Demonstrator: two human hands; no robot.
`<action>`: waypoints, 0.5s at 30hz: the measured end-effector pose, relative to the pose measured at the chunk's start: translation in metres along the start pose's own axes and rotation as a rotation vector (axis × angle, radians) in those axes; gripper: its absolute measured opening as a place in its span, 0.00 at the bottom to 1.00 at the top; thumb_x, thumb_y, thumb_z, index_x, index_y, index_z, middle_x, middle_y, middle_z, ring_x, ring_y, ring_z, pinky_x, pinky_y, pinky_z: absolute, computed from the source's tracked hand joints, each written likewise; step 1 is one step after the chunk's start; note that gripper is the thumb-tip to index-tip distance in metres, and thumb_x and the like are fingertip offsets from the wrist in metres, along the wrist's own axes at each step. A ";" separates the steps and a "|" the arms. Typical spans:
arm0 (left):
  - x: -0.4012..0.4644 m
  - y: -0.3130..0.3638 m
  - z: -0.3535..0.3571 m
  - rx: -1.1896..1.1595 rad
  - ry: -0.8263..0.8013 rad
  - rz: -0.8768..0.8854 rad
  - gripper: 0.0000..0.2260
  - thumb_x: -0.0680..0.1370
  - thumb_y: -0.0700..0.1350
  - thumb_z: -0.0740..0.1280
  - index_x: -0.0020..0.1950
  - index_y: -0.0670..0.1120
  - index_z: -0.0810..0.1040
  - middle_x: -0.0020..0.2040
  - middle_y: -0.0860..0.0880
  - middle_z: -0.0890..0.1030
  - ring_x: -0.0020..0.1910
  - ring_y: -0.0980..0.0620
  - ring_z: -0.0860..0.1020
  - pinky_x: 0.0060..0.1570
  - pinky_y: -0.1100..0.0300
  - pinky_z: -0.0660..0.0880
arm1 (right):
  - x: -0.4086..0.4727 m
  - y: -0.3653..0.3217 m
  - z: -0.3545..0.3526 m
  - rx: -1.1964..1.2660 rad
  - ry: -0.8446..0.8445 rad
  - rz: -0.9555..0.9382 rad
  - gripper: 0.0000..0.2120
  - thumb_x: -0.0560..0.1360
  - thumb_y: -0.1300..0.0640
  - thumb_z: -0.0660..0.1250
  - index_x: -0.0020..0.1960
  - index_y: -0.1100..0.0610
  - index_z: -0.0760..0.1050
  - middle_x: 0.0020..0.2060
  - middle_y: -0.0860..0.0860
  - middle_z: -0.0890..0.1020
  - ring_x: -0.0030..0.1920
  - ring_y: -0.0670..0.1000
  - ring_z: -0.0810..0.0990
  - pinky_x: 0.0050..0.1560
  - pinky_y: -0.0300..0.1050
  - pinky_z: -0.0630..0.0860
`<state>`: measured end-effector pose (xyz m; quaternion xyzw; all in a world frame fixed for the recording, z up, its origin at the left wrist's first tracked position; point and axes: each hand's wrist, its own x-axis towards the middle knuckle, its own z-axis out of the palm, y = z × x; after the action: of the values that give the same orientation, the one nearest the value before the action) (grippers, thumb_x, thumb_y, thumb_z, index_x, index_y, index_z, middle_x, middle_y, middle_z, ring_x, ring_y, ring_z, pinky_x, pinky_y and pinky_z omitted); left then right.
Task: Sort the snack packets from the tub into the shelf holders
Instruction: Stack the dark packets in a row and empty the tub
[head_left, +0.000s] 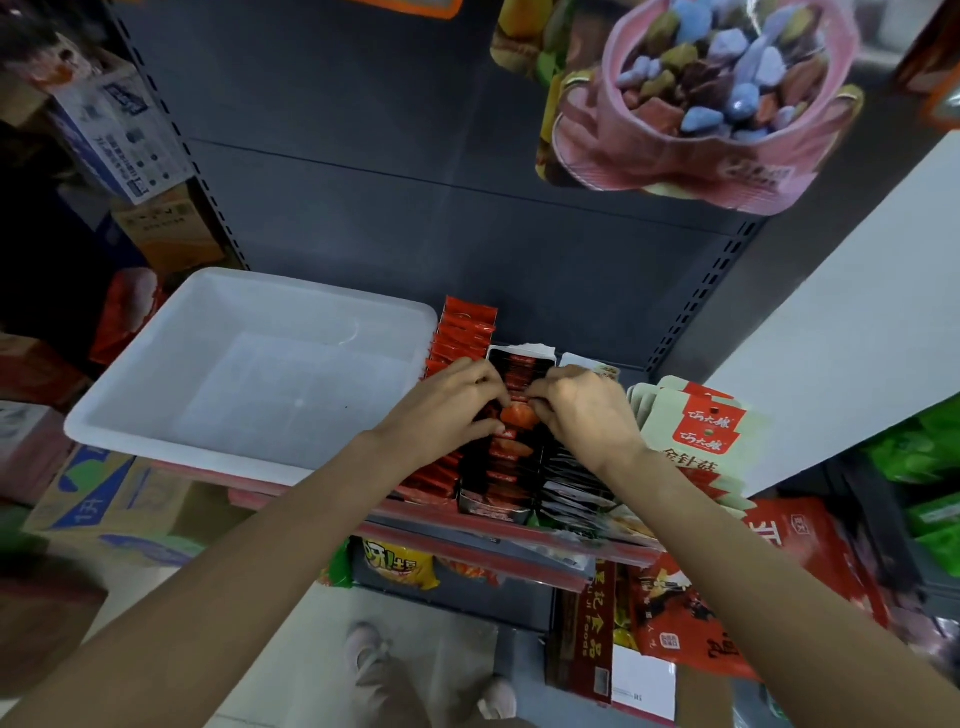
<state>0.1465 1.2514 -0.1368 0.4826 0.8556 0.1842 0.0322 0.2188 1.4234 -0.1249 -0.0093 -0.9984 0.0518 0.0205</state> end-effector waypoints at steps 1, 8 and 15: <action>0.001 0.002 0.002 -0.006 -0.007 -0.013 0.11 0.76 0.47 0.68 0.57 0.46 0.77 0.56 0.51 0.75 0.57 0.54 0.71 0.55 0.61 0.70 | -0.001 0.000 0.001 0.002 -0.014 0.010 0.12 0.78 0.57 0.59 0.56 0.52 0.78 0.50 0.52 0.80 0.52 0.56 0.78 0.46 0.48 0.74; 0.001 0.012 0.005 -0.144 -0.018 -0.169 0.10 0.77 0.45 0.67 0.56 0.45 0.73 0.57 0.48 0.77 0.55 0.50 0.75 0.54 0.53 0.74 | 0.008 0.001 0.010 -0.047 -0.195 0.005 0.08 0.76 0.59 0.61 0.51 0.56 0.79 0.46 0.56 0.81 0.48 0.59 0.80 0.43 0.45 0.72; -0.033 0.022 0.005 0.146 -0.260 0.083 0.42 0.68 0.74 0.53 0.76 0.52 0.58 0.77 0.54 0.51 0.75 0.56 0.47 0.71 0.61 0.41 | 0.005 0.006 0.011 0.148 -0.249 0.013 0.12 0.77 0.60 0.61 0.58 0.56 0.78 0.53 0.58 0.79 0.55 0.59 0.77 0.50 0.47 0.73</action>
<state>0.1832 1.2358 -0.1379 0.5386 0.8346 0.0588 0.0998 0.2137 1.4279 -0.1358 -0.0080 -0.9866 0.1263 -0.1031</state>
